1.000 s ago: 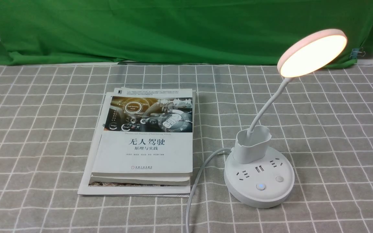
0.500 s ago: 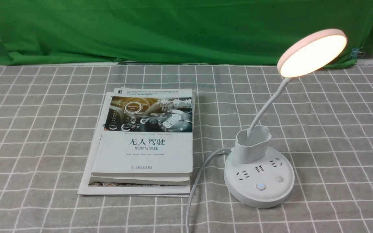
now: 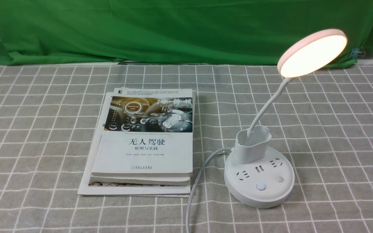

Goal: Turn off the desk lamp on the grey coffee tablecloth by hand.
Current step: 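Press the power button on the lamp base to turn the lamp off with the right gripper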

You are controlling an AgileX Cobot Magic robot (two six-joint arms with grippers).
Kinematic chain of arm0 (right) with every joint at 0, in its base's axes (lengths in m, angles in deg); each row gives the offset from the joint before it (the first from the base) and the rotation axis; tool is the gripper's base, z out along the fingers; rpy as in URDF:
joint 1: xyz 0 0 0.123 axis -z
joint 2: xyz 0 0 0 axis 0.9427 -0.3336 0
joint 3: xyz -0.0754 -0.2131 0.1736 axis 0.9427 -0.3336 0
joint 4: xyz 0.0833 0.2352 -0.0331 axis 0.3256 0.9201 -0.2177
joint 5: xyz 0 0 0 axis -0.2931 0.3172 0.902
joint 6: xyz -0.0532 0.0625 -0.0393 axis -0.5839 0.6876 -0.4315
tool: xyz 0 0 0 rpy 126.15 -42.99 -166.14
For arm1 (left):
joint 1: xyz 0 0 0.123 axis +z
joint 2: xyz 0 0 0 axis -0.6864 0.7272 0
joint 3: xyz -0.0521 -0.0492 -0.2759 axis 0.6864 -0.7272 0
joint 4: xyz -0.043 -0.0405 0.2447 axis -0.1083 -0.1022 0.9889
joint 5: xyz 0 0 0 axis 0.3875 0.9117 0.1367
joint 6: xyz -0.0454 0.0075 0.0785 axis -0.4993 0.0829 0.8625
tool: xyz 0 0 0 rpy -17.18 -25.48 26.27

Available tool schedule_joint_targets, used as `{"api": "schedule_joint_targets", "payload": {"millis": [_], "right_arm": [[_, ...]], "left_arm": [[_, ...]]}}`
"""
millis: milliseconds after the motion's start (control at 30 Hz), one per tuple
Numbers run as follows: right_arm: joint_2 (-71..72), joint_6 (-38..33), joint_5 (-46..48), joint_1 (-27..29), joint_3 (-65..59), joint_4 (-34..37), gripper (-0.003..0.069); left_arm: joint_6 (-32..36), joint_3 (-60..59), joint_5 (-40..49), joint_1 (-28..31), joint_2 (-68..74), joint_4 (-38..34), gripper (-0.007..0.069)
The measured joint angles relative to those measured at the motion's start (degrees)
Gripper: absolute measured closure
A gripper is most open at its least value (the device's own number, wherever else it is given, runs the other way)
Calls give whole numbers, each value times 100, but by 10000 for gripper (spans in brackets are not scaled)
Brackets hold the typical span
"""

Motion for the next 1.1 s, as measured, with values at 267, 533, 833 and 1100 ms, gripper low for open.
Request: {"api": "schedule_joint_targets", "payload": {"millis": [267, 533, 833, 1100], "right_arm": [[-1531, 0, 765, 0, 1100, 0, 617], [-2916, -196, 1623, 0, 1216, 0, 617], [-4035, 674, 2064, -243, 1246, 5, 617], [-5235, 54, 3291, -1048, 2087, 10, 606]], "left_arm": [[0, 0, 0, 0, 0, 0, 606], [0, 0, 0, 0, 0, 0, 606], [0, 0, 0, 0, 0, 0, 606], [0, 0, 0, 0, 0, 0, 606]]}}
